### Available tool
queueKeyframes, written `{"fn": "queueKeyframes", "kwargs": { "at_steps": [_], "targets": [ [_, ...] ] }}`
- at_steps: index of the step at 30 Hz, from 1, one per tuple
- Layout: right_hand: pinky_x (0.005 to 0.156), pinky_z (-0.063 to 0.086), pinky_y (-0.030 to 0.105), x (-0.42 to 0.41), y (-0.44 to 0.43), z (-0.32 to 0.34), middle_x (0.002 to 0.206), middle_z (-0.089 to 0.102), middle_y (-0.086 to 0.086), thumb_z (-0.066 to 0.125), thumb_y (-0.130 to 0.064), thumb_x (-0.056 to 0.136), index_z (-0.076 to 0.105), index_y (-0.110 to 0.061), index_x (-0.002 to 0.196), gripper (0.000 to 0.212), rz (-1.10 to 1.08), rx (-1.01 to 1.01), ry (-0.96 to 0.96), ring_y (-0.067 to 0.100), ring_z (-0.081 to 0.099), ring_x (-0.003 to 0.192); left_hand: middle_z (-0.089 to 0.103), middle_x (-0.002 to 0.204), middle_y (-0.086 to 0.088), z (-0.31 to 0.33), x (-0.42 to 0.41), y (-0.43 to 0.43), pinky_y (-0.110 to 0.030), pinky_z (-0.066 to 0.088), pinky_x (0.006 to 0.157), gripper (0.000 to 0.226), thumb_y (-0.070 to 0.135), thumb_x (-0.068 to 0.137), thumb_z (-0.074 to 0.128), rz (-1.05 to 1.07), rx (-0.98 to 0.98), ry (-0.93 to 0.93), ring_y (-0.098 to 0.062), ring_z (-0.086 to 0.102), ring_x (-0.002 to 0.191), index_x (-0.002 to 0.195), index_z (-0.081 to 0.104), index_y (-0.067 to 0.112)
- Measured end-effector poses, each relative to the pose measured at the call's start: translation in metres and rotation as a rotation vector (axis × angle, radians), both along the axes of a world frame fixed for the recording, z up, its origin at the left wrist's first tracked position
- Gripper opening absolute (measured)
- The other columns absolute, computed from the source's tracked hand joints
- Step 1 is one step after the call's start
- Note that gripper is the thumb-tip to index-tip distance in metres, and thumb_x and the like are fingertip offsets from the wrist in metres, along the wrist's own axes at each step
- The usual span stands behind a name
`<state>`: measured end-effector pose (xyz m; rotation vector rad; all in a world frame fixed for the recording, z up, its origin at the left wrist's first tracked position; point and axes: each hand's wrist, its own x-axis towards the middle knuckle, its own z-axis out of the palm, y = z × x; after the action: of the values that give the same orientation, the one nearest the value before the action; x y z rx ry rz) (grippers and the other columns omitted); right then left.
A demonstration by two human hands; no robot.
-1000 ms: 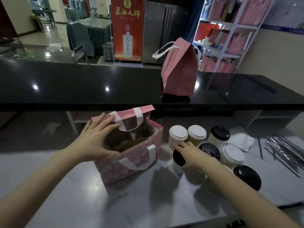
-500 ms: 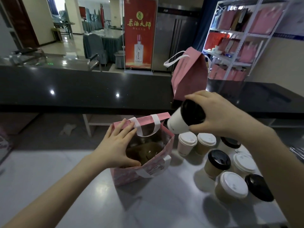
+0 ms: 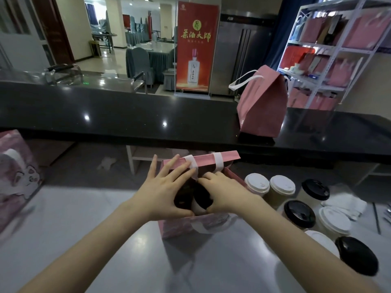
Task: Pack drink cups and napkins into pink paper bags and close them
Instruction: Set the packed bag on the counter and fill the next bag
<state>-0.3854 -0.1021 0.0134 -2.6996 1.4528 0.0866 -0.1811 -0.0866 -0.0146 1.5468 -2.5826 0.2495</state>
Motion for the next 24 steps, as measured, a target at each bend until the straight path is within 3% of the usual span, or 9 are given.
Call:
{"fn": "queueKeyframes", "kwargs": {
  "at_steps": [3, 8, 16, 24],
  "targets": [
    [0.091, 0.051, 0.039, -0.006, 0.008, -0.017, 0.142, 0.040, 0.000, 0.070, -0.037, 0.079, 0.037, -0.022, 0.143, 0.073, 0.000, 0.005, 0.015, 0.023, 0.040, 0.124, 0.002, 0.161, 0.016, 0.006, 0.007, 0.002, -0.059, -0.023, 0.110, 0.104, 0.088, 0.067, 0.035, -0.103, 0.008, -0.055, -0.011, -0.028, 0.143, 0.151, -0.005, 0.041],
    [0.093, 0.048, 0.034, -0.012, 0.018, -0.029, 0.146, 0.035, -0.006, 0.073, -0.038, 0.076, 0.031, -0.025, 0.147, 0.083, -0.003, 0.029, -0.053, 0.018, 0.036, 0.128, -0.011, 0.160, 0.016, 0.008, 0.012, 0.003, -0.057, -0.027, 0.107, 0.115, 0.092, 0.058, 0.040, -0.089, 0.083, -0.031, -0.009, -0.040, 0.137, 0.148, -0.015, 0.045],
    [0.090, 0.051, 0.039, 0.017, -0.003, -0.031, 0.137, 0.041, -0.001, 0.077, -0.035, 0.072, 0.036, -0.020, 0.144, 0.084, -0.005, -0.014, -0.109, 0.022, 0.040, 0.120, -0.015, 0.160, 0.013, 0.009, 0.010, 0.013, -0.046, -0.024, 0.111, 0.135, 0.093, 0.050, 0.047, -0.069, 0.091, -0.001, -0.010, -0.039, 0.137, 0.153, -0.011, 0.028],
    [0.090, 0.050, 0.042, 0.041, -0.007, -0.066, 0.141, 0.038, 0.006, 0.073, -0.030, 0.079, 0.035, -0.019, 0.144, 0.077, 0.024, -0.027, -0.018, 0.029, 0.038, 0.125, -0.017, 0.160, 0.012, 0.004, 0.019, 0.014, -0.046, -0.023, 0.112, 0.135, 0.095, 0.050, 0.044, -0.020, 0.129, -0.016, -0.012, -0.041, 0.137, 0.152, -0.014, 0.029]
  ]
}}
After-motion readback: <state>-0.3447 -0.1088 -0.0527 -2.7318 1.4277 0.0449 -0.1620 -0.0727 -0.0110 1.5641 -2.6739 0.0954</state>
